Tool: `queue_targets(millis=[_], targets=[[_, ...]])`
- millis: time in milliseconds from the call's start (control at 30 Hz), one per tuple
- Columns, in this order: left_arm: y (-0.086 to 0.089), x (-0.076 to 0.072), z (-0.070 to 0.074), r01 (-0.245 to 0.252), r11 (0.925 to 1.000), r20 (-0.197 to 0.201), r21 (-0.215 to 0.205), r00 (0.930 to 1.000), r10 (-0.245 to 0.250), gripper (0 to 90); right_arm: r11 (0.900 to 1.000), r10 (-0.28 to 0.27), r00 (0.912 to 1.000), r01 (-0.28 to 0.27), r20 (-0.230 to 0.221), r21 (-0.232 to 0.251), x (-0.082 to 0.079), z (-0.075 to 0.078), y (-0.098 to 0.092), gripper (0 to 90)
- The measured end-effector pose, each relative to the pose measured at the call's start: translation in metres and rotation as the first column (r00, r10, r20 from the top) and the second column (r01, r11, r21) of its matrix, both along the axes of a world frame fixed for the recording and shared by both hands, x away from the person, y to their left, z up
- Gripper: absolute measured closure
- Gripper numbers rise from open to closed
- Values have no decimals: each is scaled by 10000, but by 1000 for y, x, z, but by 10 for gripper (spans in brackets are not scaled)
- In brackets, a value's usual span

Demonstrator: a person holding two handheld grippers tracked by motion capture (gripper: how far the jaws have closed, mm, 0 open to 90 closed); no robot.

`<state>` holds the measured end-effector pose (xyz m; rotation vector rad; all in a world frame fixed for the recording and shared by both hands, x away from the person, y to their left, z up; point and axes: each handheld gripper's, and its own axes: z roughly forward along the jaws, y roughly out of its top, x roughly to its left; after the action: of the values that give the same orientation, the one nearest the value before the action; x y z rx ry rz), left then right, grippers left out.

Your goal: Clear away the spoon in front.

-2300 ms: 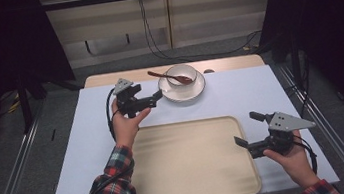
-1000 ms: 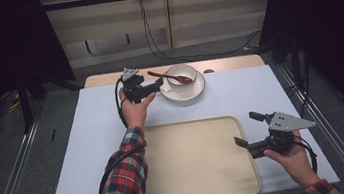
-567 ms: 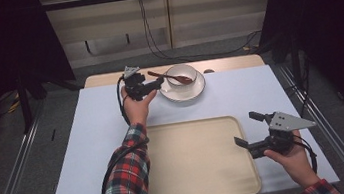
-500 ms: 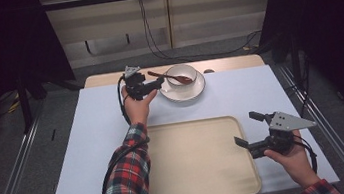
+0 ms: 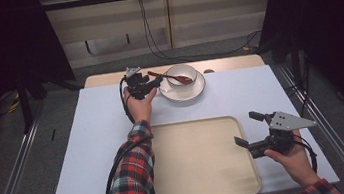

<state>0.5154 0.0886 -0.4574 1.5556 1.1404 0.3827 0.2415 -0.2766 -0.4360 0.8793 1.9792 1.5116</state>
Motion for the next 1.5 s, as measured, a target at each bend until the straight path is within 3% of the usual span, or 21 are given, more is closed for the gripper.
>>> queue_targets(millis=[100, 467, 567, 700, 833, 900, 1000, 1200, 1233, 1500], targets=[[-1, 1, -1, -10, 10000, 30, -31, 10000, 10, 415, 10000, -21, 10000, 21, 22, 12, 0, 0, -1, 12], [-7, 3, -5, 49, 9959, -4, -905, 10000, -49, 562, 10000, -22, 10000, 22, -17, 80, 0, 1, -2, 12], [-8, 3, -5, 68, 9963, 21, -852, 10000, -66, 605, 10000, 33, 10000, -33, -10, 6, 0, 1, -2, 12], [-7, 3, -6, 17, 9871, -16, -1602, 10000, -19, 714, 10000, -23, 10000, 23, 23, -2, 0, 1, -2, 12], [-8, 2, -4, 94, 9840, 80, -1780, 9999, -81, 746, 10000, 13, 10000, -13, -18, 26, 0, 1, -2, 12], [-10, 2, -2, 158, 9788, 83, -2040, 9999, -144, 762, 10000, 54, 10000, -54, -52, 55, 0, 2, -3, 12], [-10, 2, 1, 332, 9783, 209, -2045, 9993, -295, 776, 10000, 29, 10000, -29, -39, 31, 0, 2, -3, 12], [-16, 1, 11, 531, 9703, 444, -2359, 9981, -438, 837, 10000, 14, 10000, -15, 86, 26, 0, 1, -1, 13], [-16, 2, 15, 518, 9754, 576, -2144, 9975, -403, 837, 10000, 25, 10000, -25, 73, 27, -1, 1, -2, 13], [-17, 1, 30, 653, 9688, 925, -2391, 9947, -443, 838, 9999, 89, 9999, -89, 47, 73, -1, 2, -2, 13]])
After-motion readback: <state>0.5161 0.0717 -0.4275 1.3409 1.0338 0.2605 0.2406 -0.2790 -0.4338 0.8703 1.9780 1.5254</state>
